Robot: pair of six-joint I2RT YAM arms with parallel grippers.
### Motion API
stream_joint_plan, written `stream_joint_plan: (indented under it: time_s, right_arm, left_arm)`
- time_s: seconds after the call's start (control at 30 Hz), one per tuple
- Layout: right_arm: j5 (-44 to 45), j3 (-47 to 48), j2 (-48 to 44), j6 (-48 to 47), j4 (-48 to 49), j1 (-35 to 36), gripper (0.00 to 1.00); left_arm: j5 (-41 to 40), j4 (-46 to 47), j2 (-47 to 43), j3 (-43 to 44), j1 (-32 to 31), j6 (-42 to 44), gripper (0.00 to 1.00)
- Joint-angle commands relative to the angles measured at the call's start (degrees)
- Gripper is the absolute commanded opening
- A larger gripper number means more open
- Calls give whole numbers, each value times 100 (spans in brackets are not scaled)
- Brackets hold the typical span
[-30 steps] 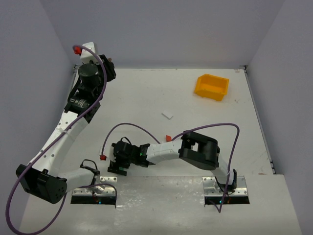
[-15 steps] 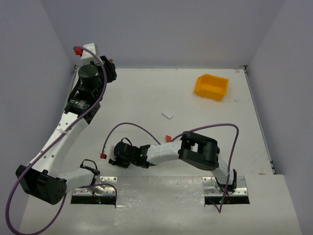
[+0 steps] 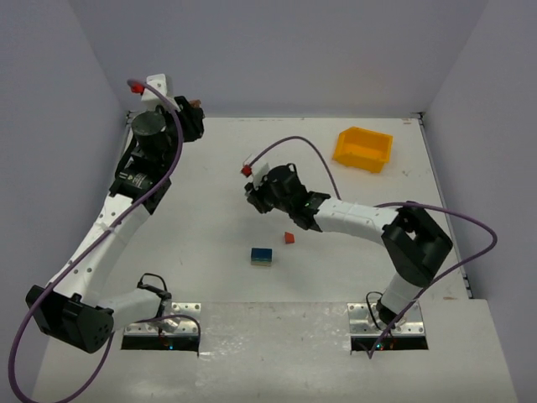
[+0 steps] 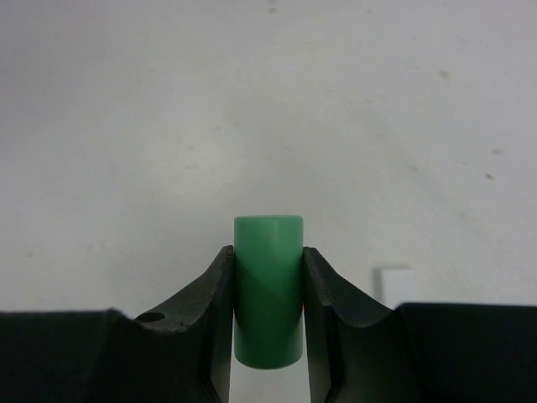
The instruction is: Build the wood block tower
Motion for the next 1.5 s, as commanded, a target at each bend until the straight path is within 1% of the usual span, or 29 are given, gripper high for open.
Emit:
stream_joint_plan:
  time_s: [0.0,0.07,0.17,0.27,0.33,0.43,0.5,0.63,0.67,0.73,0.8,0.9,1.0,1.1,1.13,1.27,1.33,1.43,1.47]
  right_arm:
    - [424,-367,-36,395,-192,-460,6]
    - [467,-418,17,749,-422,-898,6]
    - [556,-391,154,1238,-733,-1287,6]
    - [1285,-448,247,1430,-796,-1349,7]
    - [1505,-449,299,1530,-856,-1394,8]
    - [2067,-357,417,1794,-1142,-1438,8]
    - [2356,-287,547,2007,-1306,-1482,11]
    - [2224,-272,733,2405,-1357,-1524,14]
    - [2111,-272,774,2441,-1357,-1524,16]
    - [1968,-272,829,2501,-1357,-1524,19]
    - [1897,-286,856,2522,-1357,-1524,27]
    - [1786,-348,789,2547,-1342,-1533,34]
    - [1610,-369,669,2527,-1313,-1533,48]
    - [1571,-341,550,2462,-1351,-1533,58]
    - [1546,-334,485,2424,-1357,-1533,61]
    - [1357,-326,250,2287,-1357,-1525,65]
    - [1218,-357,124,2255,-1357,-1526,67]
    - [1056,-507,-215,2167,-1357,-1533,74]
    - [1068,-633,-462,2160,-1357,-1527,76]
  left_arm:
    - [869,438,146,39,-21,193,0]
    - [1441,651,288,101,-16,270,0]
    - [1794,693,514,242,-21,216,0]
    - [2233,787,688,353,-16,209,0]
    - [2532,874,779,365,-20,288,0]
    - [3185,1028,989,376,-30,438,0]
    - [3773,1104,1269,490,-77,615,0]
    - [4676,929,1758,940,-287,1077,0]
    - [4890,911,1870,994,-323,1319,0]
    - [5166,827,1976,1069,-406,1629,0]
    - [5298,423,2020,1160,-499,1930,0]
    - [5257,90,2009,1139,-630,2176,0]
    - [5300,-17,2003,1077,-757,2327,0]
    - [5365,-248,2069,1153,-798,2475,0]
    - [5418,-342,2102,1185,-815,2528,0]
    - [5566,-846,2217,1367,-896,2857,0]
    - [5510,-1073,2254,1440,-924,3001,0]
    - [5450,-1466,2241,1439,-935,3440,0]
    - [5480,-1570,2188,1402,-935,3646,0]
